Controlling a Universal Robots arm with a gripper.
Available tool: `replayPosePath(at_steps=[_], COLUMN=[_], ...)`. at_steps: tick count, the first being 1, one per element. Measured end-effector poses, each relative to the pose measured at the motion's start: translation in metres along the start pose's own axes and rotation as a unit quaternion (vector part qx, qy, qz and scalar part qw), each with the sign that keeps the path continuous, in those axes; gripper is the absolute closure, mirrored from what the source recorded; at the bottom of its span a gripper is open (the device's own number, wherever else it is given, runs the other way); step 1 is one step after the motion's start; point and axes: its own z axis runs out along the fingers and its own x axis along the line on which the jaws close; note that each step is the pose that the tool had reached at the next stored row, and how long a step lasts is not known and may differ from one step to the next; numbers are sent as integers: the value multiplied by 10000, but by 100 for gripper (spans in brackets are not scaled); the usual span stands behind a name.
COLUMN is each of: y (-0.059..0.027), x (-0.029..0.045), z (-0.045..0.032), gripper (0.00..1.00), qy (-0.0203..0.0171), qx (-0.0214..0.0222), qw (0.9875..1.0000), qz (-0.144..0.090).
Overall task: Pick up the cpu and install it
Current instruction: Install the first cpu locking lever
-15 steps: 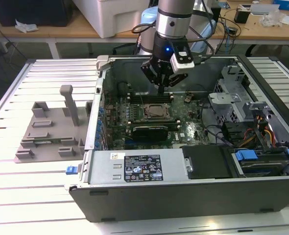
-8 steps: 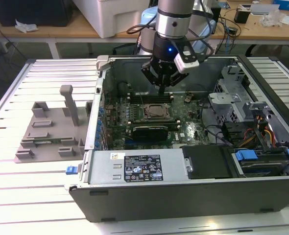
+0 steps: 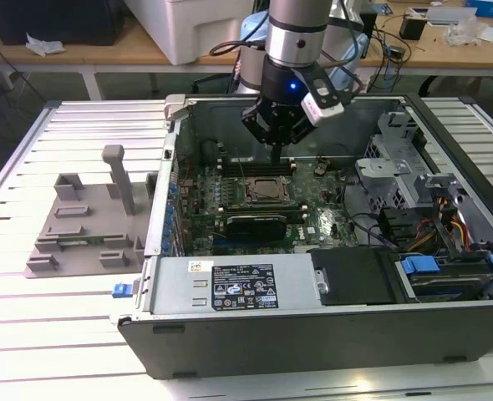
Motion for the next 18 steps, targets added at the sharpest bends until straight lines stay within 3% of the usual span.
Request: replayPosePath(at_steps=[4,6,8,18], y=[0,0,1,48], x=[3,3,58,564], z=[1,0,4,89], gripper=[89,89,89,89], qy=[-3,-3,-2,-15], qx=[25,26,28,26], qw=[9994,9994,9994,9994], qz=[-345,-347,-347,-347])
